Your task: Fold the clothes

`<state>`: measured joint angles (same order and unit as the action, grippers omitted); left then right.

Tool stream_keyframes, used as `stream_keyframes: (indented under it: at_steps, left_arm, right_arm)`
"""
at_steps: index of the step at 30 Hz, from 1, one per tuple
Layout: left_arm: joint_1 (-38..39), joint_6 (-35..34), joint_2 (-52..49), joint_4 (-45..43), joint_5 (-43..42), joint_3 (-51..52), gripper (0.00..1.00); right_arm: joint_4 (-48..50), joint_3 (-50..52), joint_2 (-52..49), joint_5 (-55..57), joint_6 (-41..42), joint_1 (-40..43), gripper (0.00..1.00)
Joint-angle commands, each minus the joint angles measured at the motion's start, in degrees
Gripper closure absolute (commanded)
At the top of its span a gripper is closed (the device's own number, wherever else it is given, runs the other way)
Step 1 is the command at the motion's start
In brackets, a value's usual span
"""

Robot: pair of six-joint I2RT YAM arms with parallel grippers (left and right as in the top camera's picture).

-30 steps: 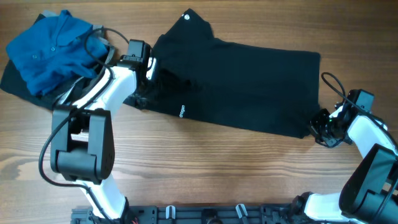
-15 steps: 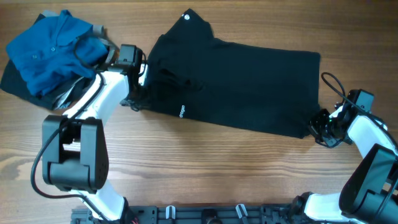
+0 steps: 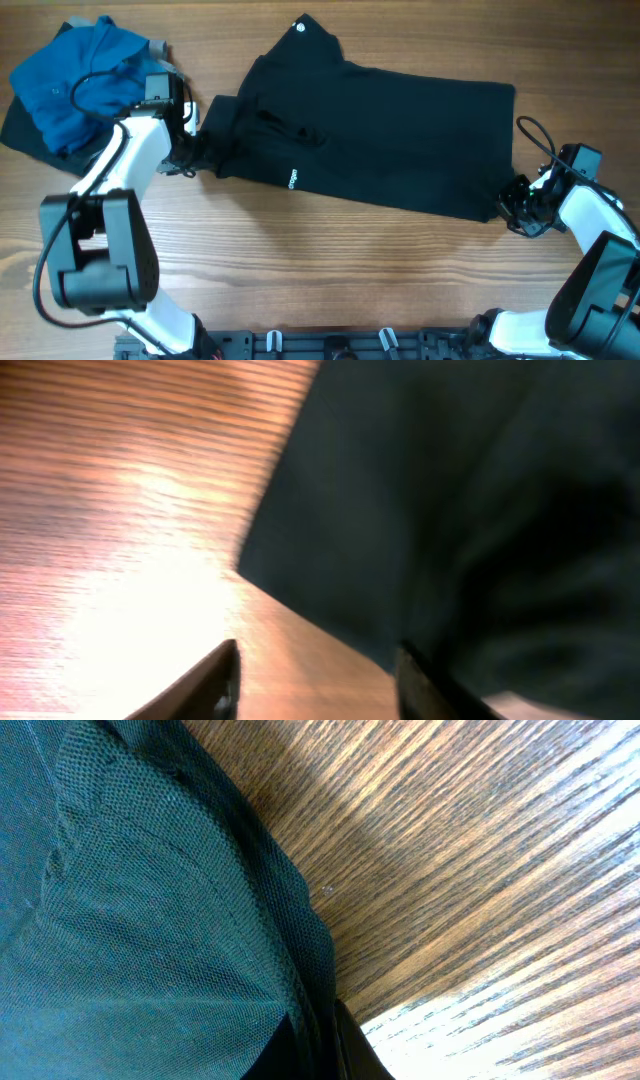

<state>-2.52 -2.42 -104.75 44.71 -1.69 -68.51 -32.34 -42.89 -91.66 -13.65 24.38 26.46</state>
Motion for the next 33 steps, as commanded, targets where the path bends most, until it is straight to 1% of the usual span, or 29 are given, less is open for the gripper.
stream_keyframes:
  at_steps: [1,2,6,9,12,14,17,18,19,20,21,24,28,33]
  left_arm:
    - [1.2,0.0,3.3,1.2,-5.3,-1.4,0.32]
    - [1.2,0.0,3.0,1.0,-5.4,-0.9,0.30]
    - [1.2,0.0,0.5,-0.9,-6.3,1.3,0.30]
    - [1.2,0.0,-2.1,-4.7,-7.9,3.8,0.32]
    - [1.1,0.0,-4.3,-5.6,-7.9,4.2,0.36]
    - [1.1,0.0,-5.4,-6.7,-7.6,4.2,0.44]
    - [1.1,-1.0,-5.8,-7.1,-5.6,4.2,0.73]
    - [1.1,-2.2,-5.8,-7.0,-4.2,4.2,0.80]
    - [1.1,-2.9,-5.8,-6.6,-3.1,4.2,0.91]
    - [1.1,-3.0,-5.8,-5.9,-3.1,4.2,0.96]
    - [1.1,-4.0,-5.7,-4.9,-2.7,4.2,0.96]
    - [1.1,-9.8,-5.5,-0.5,1.8,4.2,0.96]
    - [1.1,-16.1,-5.4,7.3,2.0,4.2,0.96]
    - [1.2,-20.6,-5.4,16.0,2.0,4.3,0.96]
  right_arm:
    - [-1.0,1.5,-1.7,6.0,-0.4,0.9,0.93]
    - [-1.1,1.5,-1.7,6.0,-0.4,0.9,0.93]
    - [-1.2,1.5,-1.7,6.0,-0.4,0.9,0.93]
    - [-1.2,1.5,-1.7,6.0,-0.5,0.9,0.93]
    - [-1.2,1.5,-1.7,6.0,-0.4,0.9,0.93]
    - [-1.2,1.5,-1.7,6.0,-0.4,0.9,0.93]
    - [-1.5,1.5,-1.7,6.0,-0.4,0.9,0.93]
    - [-1.6,1.5,-1.7,6.0,-0.4,0.9,0.93]
    - [-1.6,1.5,-1.7,6.0,-0.4,0.9,0.93]
    - [-1.7,1.5,-1.6,6.0,-0.4,0.9,0.93]
    - [-2.0,1.4,-1.4,6.0,-0.4,0.9,0.93]
    - [-5.4,-0.6,-0.6,7.0,-0.4,1.4,0.95]
    - [-11.2,-4.0,1.0,9.6,-0.2,1.8,0.96]
    - [-14.3,-5.0,1.3,10.6,0.2,1.8,0.96]
